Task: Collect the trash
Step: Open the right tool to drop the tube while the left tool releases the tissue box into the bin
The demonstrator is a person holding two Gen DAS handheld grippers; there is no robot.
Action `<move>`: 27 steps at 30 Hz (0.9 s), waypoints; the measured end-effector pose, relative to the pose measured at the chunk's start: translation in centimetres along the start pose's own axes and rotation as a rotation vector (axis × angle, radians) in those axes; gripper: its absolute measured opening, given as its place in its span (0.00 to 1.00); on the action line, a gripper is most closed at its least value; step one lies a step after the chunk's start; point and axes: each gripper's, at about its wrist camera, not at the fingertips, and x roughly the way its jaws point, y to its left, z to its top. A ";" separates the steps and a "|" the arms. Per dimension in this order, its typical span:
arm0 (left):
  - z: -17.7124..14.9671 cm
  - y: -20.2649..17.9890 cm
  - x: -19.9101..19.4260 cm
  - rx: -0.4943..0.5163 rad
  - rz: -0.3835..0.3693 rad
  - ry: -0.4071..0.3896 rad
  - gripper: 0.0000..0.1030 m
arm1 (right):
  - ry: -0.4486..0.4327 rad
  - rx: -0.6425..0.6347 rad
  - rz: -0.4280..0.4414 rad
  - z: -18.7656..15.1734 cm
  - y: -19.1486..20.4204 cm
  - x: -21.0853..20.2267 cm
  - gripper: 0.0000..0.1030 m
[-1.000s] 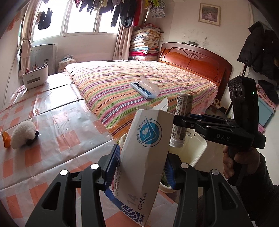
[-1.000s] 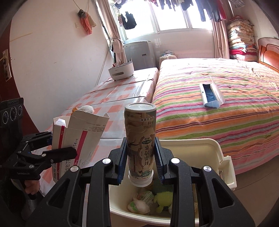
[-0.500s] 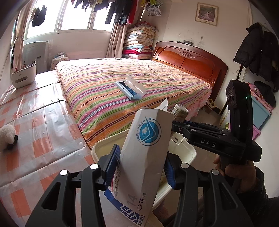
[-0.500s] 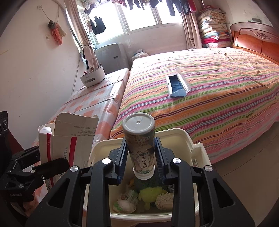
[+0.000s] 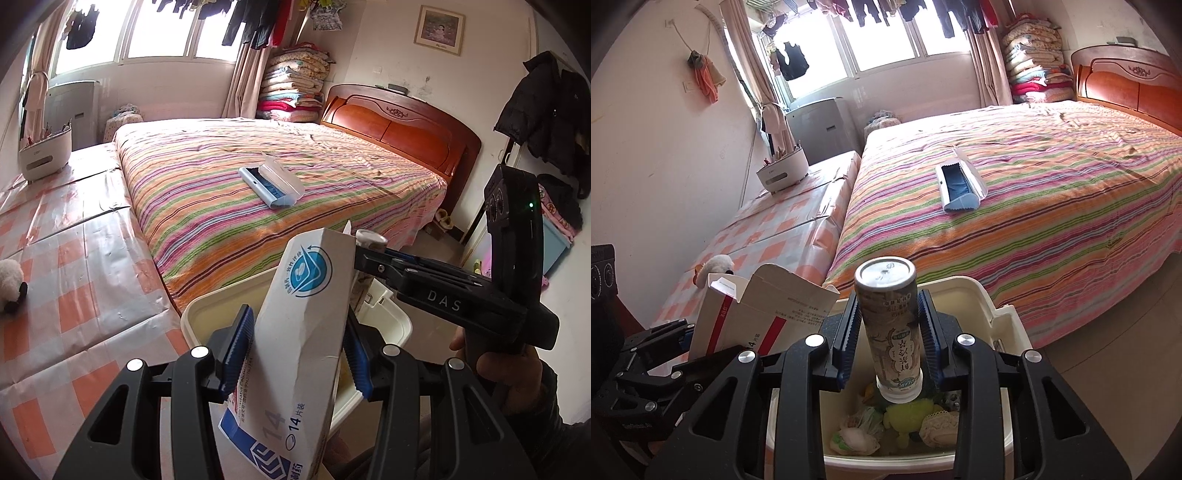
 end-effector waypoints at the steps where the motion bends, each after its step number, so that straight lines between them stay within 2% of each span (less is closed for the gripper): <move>1: 0.1 -0.1 0.0 0.001 -0.001 -0.001 0.45 | -0.012 0.007 0.001 0.1 -0.1 -0.2 0.45; 2: 0.1 -0.2 -0.1 0.005 0.000 -0.002 0.45 | -0.025 0.015 -0.003 0.2 -0.2 -0.5 0.52; 3: 0.1 -0.3 0.0 0.009 -0.001 -0.002 0.45 | -0.040 0.024 -0.009 0.2 -0.4 -0.7 0.55; 9: 0.9 -1.0 0.7 0.017 -0.013 -0.001 0.45 | -0.129 0.096 -0.033 0.7 -1.9 -2.5 0.56; 20: 1.3 -3.7 2.2 0.081 -0.027 0.016 0.46 | -0.207 0.156 -0.057 0.7 -3.2 -4.1 0.61; 27: 2.1 -4.2 2.3 0.082 -0.031 0.006 0.47 | -0.247 0.197 -0.068 0.9 -3.9 -4.7 0.65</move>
